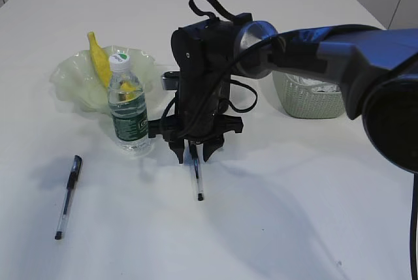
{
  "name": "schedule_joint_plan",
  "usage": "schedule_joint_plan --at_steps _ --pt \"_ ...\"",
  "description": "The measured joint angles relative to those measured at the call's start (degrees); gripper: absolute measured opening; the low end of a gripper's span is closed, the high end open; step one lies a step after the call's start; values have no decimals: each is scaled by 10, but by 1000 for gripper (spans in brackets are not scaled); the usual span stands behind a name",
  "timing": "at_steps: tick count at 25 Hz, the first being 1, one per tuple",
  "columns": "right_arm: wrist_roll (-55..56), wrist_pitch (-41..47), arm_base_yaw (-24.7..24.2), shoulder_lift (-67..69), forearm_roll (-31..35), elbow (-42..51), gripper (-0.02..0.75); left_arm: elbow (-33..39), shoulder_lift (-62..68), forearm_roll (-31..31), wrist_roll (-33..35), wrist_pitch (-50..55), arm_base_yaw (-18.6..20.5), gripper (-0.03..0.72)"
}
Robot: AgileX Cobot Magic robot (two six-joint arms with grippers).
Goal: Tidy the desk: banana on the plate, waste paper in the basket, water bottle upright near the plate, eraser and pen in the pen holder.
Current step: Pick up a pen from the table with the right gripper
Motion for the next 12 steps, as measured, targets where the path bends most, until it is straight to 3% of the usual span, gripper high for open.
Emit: schedule_joint_plan --at_steps 12 --pt "1 1 -2 18 3 -3 358 0 0 -1 0 0 0 483"
